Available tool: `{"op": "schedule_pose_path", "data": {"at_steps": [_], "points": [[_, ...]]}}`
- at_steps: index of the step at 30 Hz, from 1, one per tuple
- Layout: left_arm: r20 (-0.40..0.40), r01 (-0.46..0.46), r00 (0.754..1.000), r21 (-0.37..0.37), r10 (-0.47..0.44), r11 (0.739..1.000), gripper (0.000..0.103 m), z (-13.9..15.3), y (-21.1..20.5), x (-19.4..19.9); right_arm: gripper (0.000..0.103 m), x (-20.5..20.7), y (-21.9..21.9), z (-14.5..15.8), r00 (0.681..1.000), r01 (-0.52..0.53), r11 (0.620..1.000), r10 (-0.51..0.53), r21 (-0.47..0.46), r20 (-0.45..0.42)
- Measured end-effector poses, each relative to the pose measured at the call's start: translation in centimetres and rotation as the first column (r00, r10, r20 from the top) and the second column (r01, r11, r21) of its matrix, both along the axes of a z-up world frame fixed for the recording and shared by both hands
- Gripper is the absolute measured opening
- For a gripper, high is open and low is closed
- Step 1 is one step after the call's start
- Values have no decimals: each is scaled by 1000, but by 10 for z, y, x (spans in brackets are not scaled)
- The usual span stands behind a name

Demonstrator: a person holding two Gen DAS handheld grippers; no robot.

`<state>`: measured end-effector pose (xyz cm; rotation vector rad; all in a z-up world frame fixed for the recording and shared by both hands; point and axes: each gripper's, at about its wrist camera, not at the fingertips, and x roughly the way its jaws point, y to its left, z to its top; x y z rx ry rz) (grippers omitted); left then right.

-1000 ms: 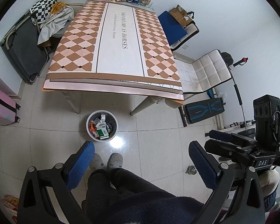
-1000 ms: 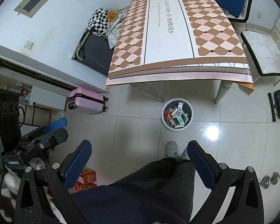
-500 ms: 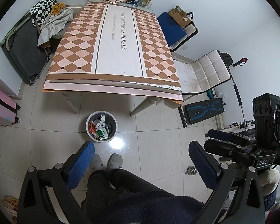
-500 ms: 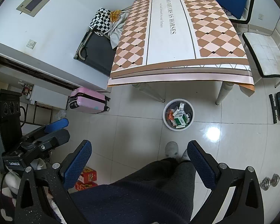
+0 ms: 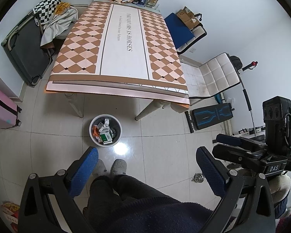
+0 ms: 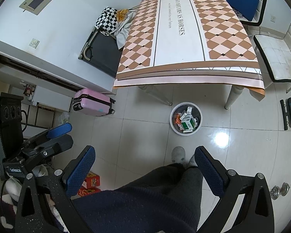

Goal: Collect trash

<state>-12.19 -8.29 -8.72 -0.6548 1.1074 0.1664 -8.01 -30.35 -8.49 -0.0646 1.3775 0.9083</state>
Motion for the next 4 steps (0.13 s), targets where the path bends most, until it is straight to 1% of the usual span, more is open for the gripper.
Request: {"op": "schedule_pose_path", "data": {"at_steps": [4], "points": [[-1, -9, 1000, -4, 9, 1000, 103, 0, -2, -1, 103, 1, -1, 0, 1000, -14, 1000, 14, -3, -2]]}}
